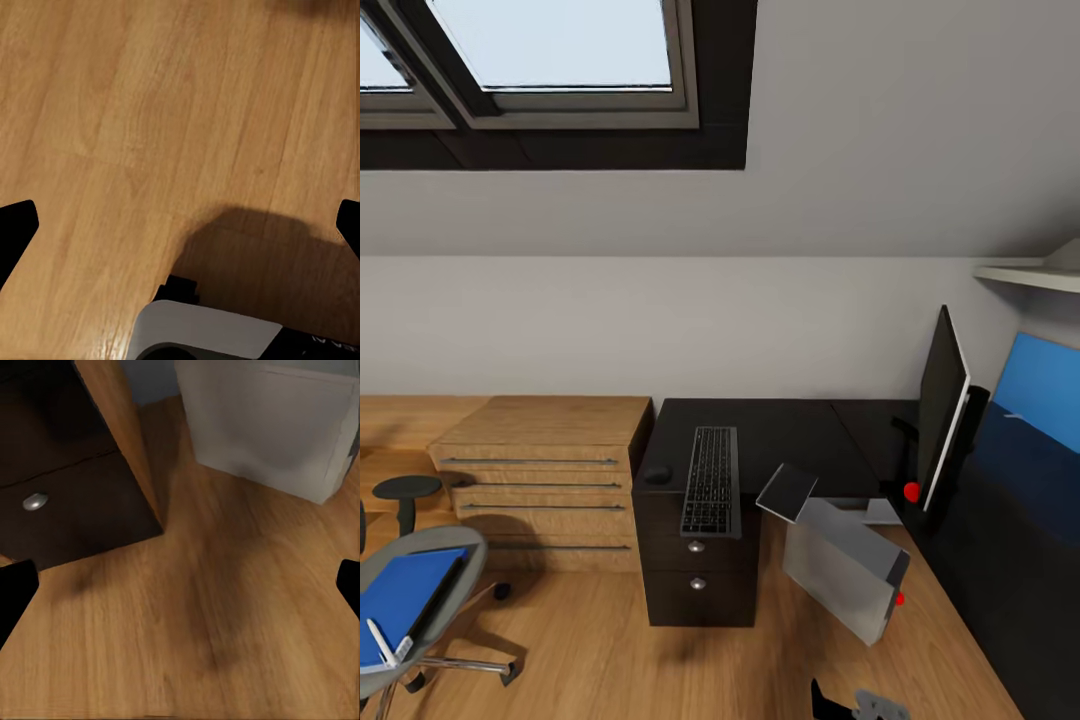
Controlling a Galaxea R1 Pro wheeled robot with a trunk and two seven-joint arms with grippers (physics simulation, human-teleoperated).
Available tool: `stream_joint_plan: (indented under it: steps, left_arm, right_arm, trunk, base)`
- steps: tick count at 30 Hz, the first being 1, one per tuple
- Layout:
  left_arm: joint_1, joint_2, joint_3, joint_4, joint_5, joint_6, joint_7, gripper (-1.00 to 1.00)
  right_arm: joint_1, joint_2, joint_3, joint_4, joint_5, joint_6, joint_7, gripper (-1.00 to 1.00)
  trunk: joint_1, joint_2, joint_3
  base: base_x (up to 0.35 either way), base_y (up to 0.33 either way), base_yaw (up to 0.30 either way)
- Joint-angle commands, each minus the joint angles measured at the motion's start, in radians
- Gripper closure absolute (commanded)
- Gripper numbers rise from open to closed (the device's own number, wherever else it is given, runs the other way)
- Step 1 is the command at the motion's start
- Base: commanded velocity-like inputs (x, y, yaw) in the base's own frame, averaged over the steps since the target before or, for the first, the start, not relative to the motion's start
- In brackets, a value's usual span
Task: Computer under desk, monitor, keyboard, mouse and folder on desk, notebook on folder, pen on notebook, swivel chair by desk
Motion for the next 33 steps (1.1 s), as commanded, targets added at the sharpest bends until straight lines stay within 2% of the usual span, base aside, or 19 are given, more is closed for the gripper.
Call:
stream_joint_plan:
  steps: [1,4,9,20,33]
  left_arm:
    - [0.000,0.000,-0.008,0.000,0.010,-0.008,0.008,-1.00]
    - [0.000,0.000,-0.008,0.003,0.010,-0.020,0.008,-1.00]
    - [0.000,0.000,-0.008,0.003,0.012,-0.027,0.012,-1.00]
    - [0.000,0.000,-0.008,0.000,0.012,-0.137,0.019,-1.00]
    - [0.000,-0.004,-0.009,0.000,0.011,-0.145,0.021,-1.00]
  right_arm:
    - [-0.001,0.000,0.001,0.002,0.003,-0.004,0.009,-1.00]
    - [-0.001,0.000,0.001,0.004,0.046,-0.004,0.008,-1.00]
    - [-0.001,0.003,0.001,0.013,0.074,-0.004,0.008,-1.00]
    - [-0.001,0.004,0.013,0.017,0.144,-0.004,0.008,-1.00]
    - [-0.001,0.006,0.015,0.017,0.151,-0.004,0.006,-1.00]
  trunk:
    - [-0.004,0.007,0.002]
    - [-0.015,0.028,0.012]
    - [-0.035,0.063,0.027]
    - [-0.077,0.140,0.062]
    - [-0.127,0.231,0.103]
  base:
    - [0.000,0.000,0.000]
    - [0.000,0.000,0.000]
    - [0.000,0.000,0.000]
    - [0.000,0.000,0.000]
    - [-0.081,-0.065,0.000]
